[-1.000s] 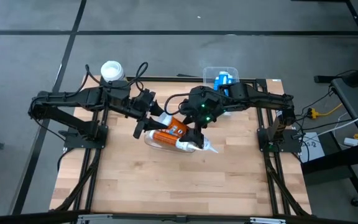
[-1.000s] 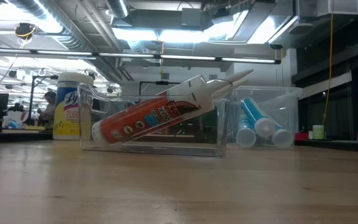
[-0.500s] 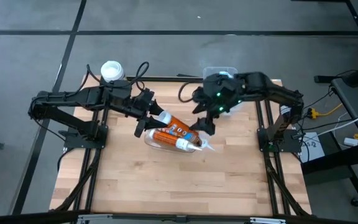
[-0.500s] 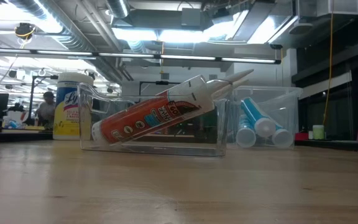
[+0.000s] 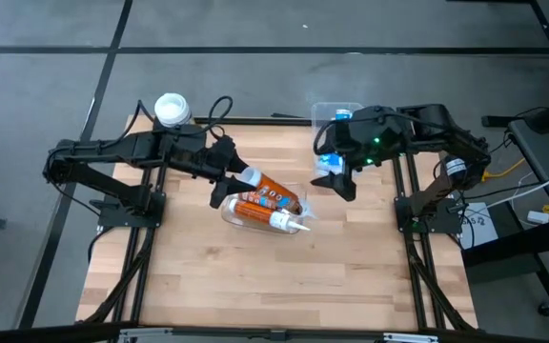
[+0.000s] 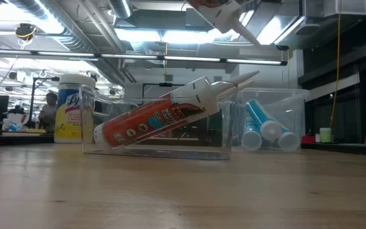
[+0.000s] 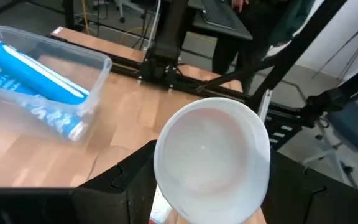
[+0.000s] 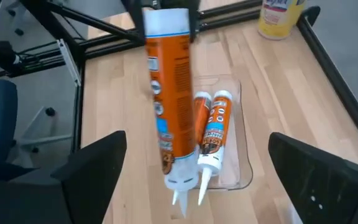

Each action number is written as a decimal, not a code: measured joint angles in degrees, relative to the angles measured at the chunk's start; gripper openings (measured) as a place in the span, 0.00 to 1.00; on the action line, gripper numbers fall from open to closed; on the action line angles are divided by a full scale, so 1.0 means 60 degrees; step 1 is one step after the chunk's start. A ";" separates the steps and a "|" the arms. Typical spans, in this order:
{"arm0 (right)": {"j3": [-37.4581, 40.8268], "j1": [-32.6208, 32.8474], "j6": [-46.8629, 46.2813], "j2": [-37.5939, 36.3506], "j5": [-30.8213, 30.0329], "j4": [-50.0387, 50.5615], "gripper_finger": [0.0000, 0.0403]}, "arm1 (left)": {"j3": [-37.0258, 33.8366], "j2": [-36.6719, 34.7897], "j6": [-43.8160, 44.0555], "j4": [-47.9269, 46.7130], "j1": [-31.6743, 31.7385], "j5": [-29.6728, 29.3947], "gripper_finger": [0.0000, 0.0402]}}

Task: Pick & place silicon tubes, Sealant and Lysol wipes
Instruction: Put the orange sealant into the left transparent bin

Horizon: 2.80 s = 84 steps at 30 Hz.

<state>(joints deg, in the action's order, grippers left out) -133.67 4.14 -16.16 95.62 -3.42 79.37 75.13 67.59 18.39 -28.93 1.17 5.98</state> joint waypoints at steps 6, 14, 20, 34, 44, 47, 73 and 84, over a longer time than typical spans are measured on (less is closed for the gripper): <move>0.0004 0.0180 0.0082 -0.0027 -0.0010 0.0001 0.98 | 0.0004 -0.0004 -0.0205 -0.0991 0.0245 -0.0182 0.53; 0.0009 0.0462 0.0801 -0.0027 -0.0007 0.0001 0.98 | 0.0004 -0.0065 -0.0546 -0.1001 0.0359 -0.0048 0.53; 0.0011 0.0514 0.0994 -0.0027 -0.0007 -0.0028 0.98 | 0.0004 -0.0014 -0.0532 -0.1136 0.0422 0.0217 0.53; 0.0011 0.0511 0.0994 -0.0027 -0.0015 -0.0297 0.98 | 0.0004 0.0190 -0.0517 -0.1410 0.0531 0.0442 0.53; 0.0011 0.0511 0.0979 -0.0024 -0.0011 -0.0326 0.98 | 0.0004 0.0478 -0.0516 -0.1352 0.0531 0.0451 0.53; 0.0011 0.0511 0.0972 -0.0024 -0.0011 -0.0326 0.98 | -0.0004 0.0456 -0.0472 -0.1238 0.0531 0.0446 0.53; 0.0011 0.0511 0.0983 -0.0024 -0.0007 -0.0323 0.98 | -0.0004 0.0962 -0.0189 -0.0142 0.0509 0.0802 0.53; 0.0011 0.0511 0.0972 -0.0024 -0.0004 -0.0326 0.98 | -0.0164 0.1155 -0.0234 -0.0360 0.0509 0.0601 0.53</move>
<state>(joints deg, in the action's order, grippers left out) -133.60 7.20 -10.33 95.48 -3.44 77.41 74.15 74.52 16.98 -31.09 4.23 9.58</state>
